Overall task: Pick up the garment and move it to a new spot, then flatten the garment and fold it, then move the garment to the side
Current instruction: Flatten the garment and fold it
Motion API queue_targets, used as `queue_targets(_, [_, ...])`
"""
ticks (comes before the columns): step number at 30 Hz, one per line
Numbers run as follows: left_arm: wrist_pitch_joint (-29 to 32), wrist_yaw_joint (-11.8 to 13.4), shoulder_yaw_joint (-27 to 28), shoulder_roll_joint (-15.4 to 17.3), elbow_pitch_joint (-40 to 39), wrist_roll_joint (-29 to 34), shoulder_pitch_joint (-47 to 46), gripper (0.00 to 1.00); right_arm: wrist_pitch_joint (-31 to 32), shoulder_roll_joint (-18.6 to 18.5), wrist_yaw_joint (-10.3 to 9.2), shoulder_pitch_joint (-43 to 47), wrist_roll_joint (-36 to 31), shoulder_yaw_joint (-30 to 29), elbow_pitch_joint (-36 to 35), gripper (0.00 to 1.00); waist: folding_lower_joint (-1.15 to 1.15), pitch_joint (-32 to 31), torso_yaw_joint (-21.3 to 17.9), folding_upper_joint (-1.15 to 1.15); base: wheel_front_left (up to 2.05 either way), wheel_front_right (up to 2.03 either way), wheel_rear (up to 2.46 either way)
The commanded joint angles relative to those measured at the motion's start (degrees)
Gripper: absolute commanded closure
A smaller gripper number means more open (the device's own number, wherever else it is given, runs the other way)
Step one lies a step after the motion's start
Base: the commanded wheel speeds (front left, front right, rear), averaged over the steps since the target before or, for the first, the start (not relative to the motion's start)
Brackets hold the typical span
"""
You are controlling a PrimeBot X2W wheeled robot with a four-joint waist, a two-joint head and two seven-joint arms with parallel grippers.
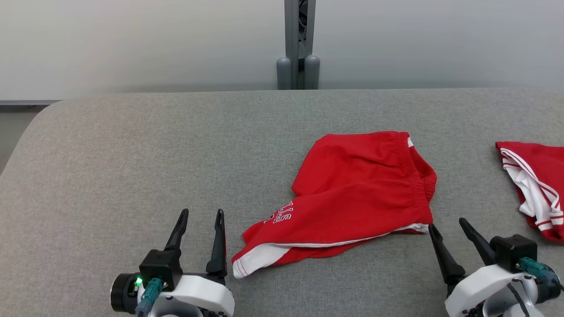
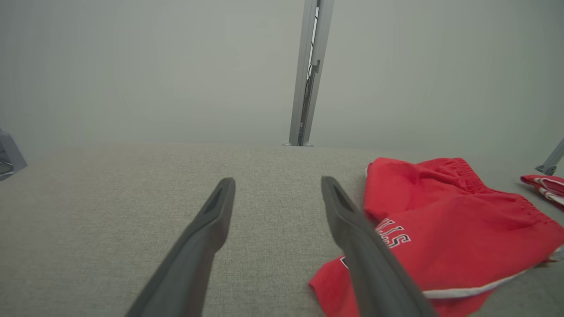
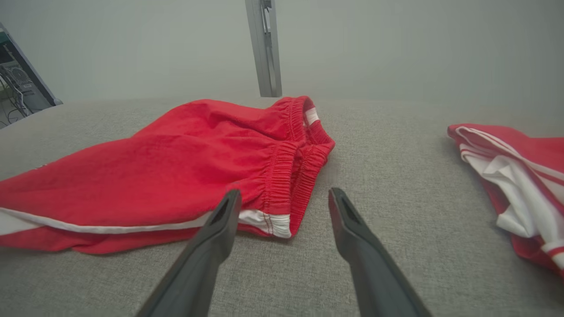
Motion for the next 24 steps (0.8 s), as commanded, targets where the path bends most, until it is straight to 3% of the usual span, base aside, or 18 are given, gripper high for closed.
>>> queue_targets(1, [-0.13, -0.21, -0.2, 0.22, 0.06, 0.33, 0.23, 0.0, 0.63, -0.79, 0.02, -1.26, 1.11, 0.33, 0.93, 0.0, 0.0, 0.27, 0.33, 0.0, 0.0, 0.0, 0.0])
queue_targets(17, [-0.13, -0.13, -0.99, 0.22, 0.54, 0.67, -1.91, 0.0, 3.59, -2.75, 0.02, -8.29, 9.78, 7.29, 10.77, 0.0, 0.0, 2.79, 3.0, 0.0, 0.0, 0.0, 0.0])
queue_targets(18, [-0.13, -0.12, -0.92, 0.23, 0.59, 0.71, -2.0, 0.0, 3.44, -2.78, 0.02, -8.7, 10.14, 7.63, 11.3, 0.76, 0.0, 2.8, 3.1, 0.0, 0.0, 0.0, 0.0])
queue_targets(19, [-0.13, -0.14, -0.84, 0.22, 0.62, 0.76, -2.04, 0.0, 3.03, -2.88, 0.02, -9.07, 10.56, 7.86, 11.81, 1.0, 0.0, 2.8, 3.17, 0.0, 0.0, 0.0, 0.0])
queue_targets(24, [-0.13, -0.11, -0.31, 0.23, 0.78, 0.92, -1.72, 0.0, 0.75, -4.2, 0.02, -10.66, 12.13, 8.87, 12.55, 1.0, 0.0, 2.44, 2.8, 0.0, 0.0, 0.0, 0.0])
